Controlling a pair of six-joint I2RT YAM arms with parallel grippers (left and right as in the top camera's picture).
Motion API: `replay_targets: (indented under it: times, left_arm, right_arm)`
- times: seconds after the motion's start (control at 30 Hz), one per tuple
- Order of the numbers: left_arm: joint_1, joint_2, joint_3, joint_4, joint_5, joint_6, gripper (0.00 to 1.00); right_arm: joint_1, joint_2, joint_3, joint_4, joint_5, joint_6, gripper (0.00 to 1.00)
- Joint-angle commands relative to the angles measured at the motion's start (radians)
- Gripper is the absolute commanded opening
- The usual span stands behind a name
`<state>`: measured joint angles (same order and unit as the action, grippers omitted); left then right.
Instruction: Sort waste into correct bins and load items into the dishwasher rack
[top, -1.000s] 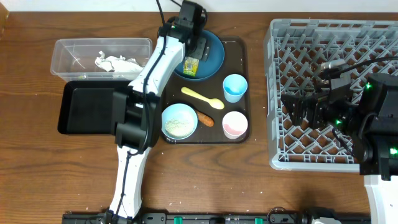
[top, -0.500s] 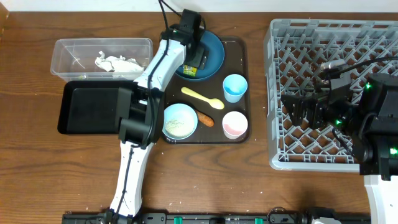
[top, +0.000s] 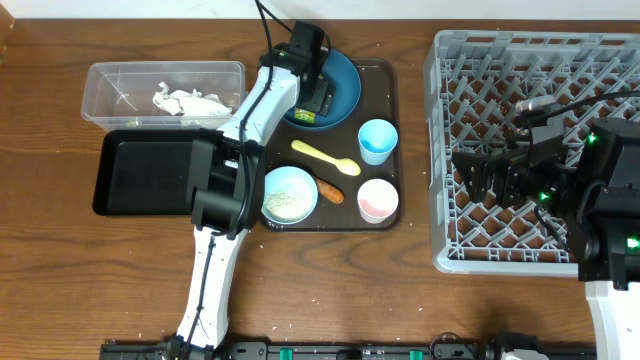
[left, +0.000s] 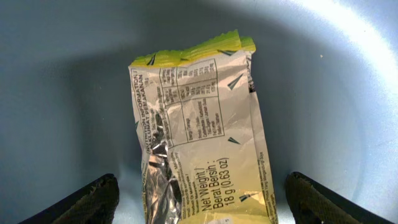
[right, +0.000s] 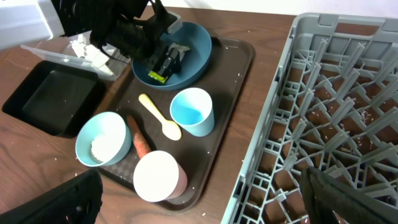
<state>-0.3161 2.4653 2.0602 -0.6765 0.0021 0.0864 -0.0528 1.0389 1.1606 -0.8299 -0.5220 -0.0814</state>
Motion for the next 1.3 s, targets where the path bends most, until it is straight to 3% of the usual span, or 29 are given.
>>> replay_targets:
  times: [0.0,0.57,0.67,1.27]
  left_arm:
    - [0.002,0.015,-0.061,0.0,-0.01,0.014,0.86]
    - [0.002,0.015,-0.063,0.013,-0.01,0.014,0.22]
    - [0.002,0.012,-0.054,0.012,-0.01,0.014,0.06]
    - [0.002,-0.283,-0.046,-0.006,-0.01,-0.108,0.06]
  right_arm:
    - [0.008,0.002,0.019,-0.001,0.002,-0.002,0.99]
    - [0.008,0.002,0.019,-0.001,0.002,-0.002,0.99]
    - [0.008,0.002,0.019,-0.001,0.002,-0.002,0.99]
    - [0.008,0.002,0.019,-0.001,0.002,-0.002,0.99]
